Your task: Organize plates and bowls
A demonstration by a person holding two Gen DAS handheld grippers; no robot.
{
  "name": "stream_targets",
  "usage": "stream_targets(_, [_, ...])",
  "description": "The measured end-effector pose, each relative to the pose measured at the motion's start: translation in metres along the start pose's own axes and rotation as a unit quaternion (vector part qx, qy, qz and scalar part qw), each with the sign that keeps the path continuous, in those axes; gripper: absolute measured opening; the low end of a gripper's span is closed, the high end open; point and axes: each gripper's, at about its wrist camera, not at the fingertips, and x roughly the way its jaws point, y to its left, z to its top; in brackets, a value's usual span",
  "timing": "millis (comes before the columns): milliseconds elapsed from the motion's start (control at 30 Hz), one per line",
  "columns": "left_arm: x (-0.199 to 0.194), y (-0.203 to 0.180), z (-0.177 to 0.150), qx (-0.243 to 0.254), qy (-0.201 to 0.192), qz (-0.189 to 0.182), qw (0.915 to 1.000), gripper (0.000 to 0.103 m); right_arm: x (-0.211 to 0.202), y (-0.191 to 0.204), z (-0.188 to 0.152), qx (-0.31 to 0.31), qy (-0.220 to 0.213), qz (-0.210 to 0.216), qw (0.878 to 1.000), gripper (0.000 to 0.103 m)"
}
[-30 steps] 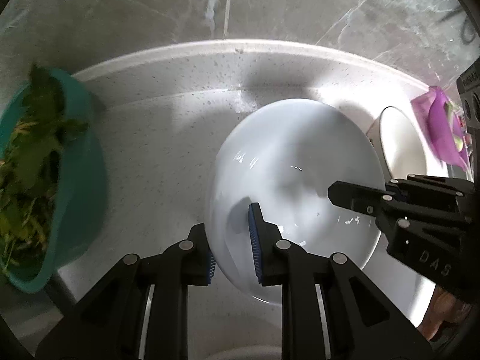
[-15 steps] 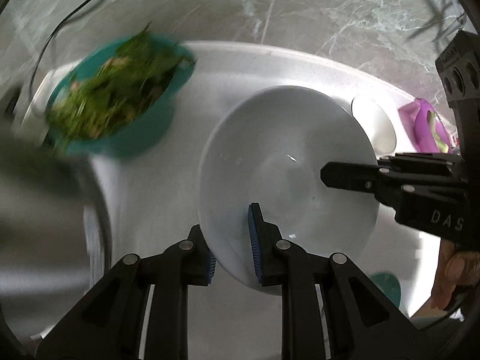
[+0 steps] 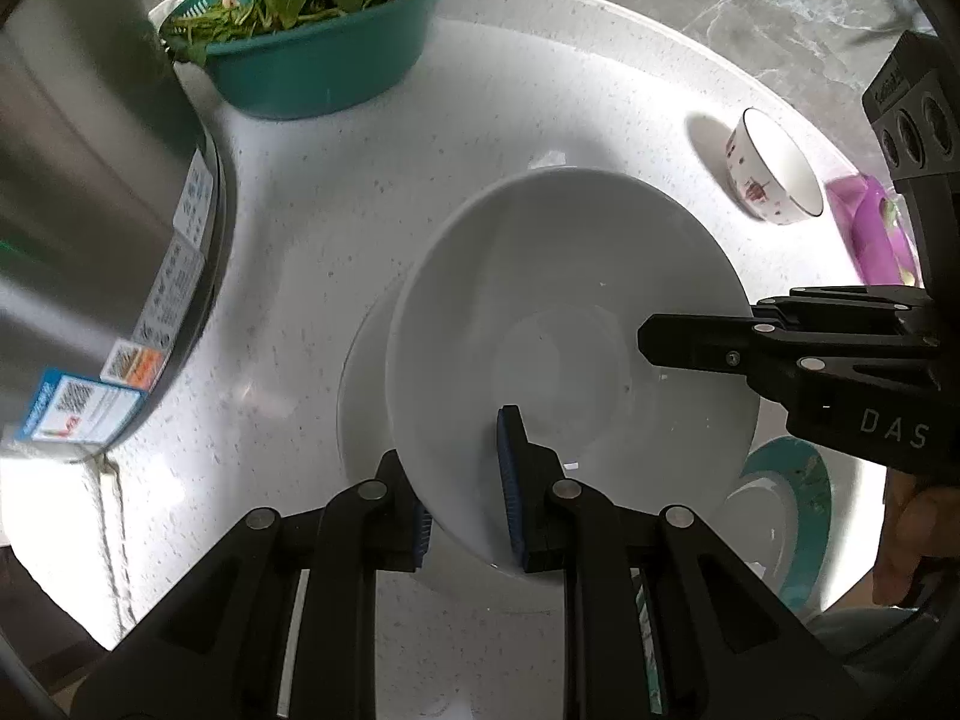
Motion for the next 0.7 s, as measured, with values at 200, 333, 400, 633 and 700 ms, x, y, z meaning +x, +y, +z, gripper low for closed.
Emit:
stream_targets(200, [0.013,-0.001,-0.005,0.002,0.002,0.013,0.9999,0.017,0.013,0.001,-0.005,-0.003,0.016,-0.010,1.000,0.012])
stream_targets(333, [0.021,-0.002,-0.008,0.002,0.002,0.024,0.9997,0.017,0.021,0.001,-0.009,-0.001,0.025,-0.014,1.000,0.012])
stream_targets(400, [0.025,-0.001,-0.010,0.000,0.005,0.027,0.9996,0.018,0.026,0.001,-0.011,0.000,0.029,-0.017,0.999,0.012])
stream_targets(633, [0.032,0.000,-0.012,-0.005,-0.005,0.034,0.9994,0.018,0.033,0.002,-0.014,-0.005,0.033,-0.027,0.999,0.012])
stream_targets(700, [0.031,0.000,-0.014,-0.007,-0.010,0.036,0.9993,0.018,0.033,0.003,-0.015,-0.008,0.033,-0.032,0.999,0.012])
